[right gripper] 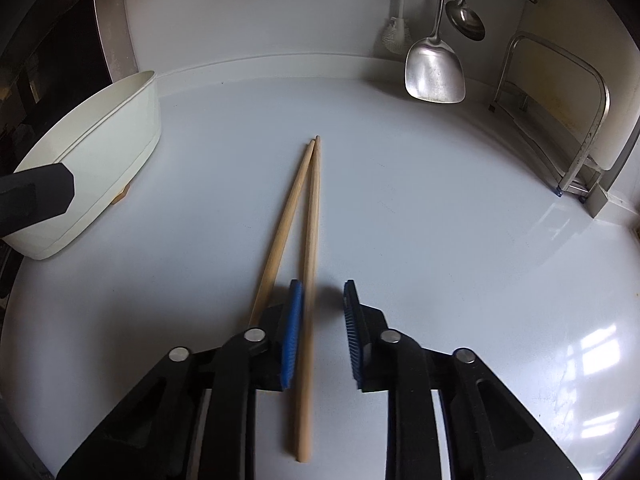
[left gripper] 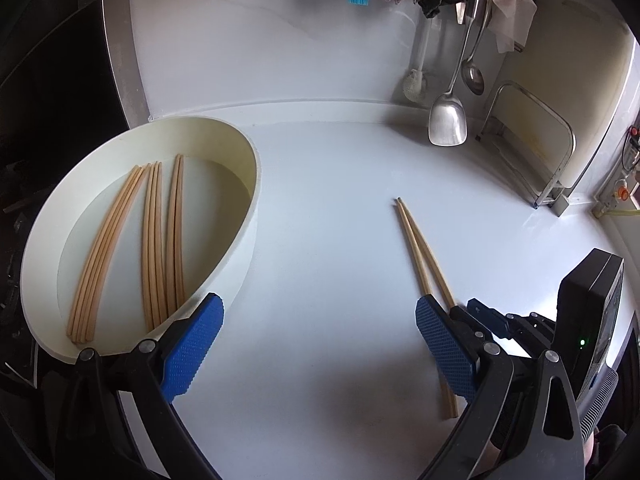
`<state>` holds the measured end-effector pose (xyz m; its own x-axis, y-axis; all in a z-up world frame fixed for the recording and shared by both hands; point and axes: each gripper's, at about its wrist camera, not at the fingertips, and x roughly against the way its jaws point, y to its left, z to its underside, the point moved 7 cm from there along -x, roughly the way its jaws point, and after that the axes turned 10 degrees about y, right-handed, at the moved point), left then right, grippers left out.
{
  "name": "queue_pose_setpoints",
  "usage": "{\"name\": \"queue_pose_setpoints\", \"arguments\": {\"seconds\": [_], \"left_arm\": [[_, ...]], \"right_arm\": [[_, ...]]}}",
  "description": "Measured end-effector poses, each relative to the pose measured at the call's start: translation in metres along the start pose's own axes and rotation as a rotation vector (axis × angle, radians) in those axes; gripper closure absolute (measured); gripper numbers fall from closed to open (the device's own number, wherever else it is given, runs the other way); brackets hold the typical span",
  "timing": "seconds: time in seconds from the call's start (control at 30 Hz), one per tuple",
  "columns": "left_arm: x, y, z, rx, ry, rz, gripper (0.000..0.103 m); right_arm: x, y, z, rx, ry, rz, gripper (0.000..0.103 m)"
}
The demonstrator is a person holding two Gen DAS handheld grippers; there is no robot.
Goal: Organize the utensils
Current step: 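Grasp one chopstick with the right tool while the left tool grasps the other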
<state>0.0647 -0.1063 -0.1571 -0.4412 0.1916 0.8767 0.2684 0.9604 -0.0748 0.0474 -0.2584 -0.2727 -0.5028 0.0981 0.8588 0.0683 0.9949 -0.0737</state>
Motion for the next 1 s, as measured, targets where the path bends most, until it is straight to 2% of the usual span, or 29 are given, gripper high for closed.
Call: {"name": "queue_pose_setpoints", "arguments": {"seconds": [0.4,0.7,0.9,0.93,1.0], "left_arm": [[-0.025,-0.044,0.005,-0.025,0.046,0.026,0.008],[-0.061,-0.066,0.008,0.001,0.101,-0.01,0.008],[-0.074,-0.069,0.008,0.029,0.11,-0.054,0.008],[-0.075,-0.068,0.009,0.03,0.115,-0.057,0.008],[-0.078,-0.069,0.011,0.032,0.125,-0.07,0.008]], "right_arm": [[0.008,-0.044,0.013,-0.061,-0.01,0.011,0.096],[0.013,-0.081,0.025,-0.075,-0.007,0.036,0.096],[0.015,-0.09,0.024,-0.065,-0.017,0.045,0.081],[0.015,-0.09,0.024,-0.063,-0.019,0.041,0.075],[0.016,-0.091,0.023,-0.058,-0.025,0.04,0.071]]}}
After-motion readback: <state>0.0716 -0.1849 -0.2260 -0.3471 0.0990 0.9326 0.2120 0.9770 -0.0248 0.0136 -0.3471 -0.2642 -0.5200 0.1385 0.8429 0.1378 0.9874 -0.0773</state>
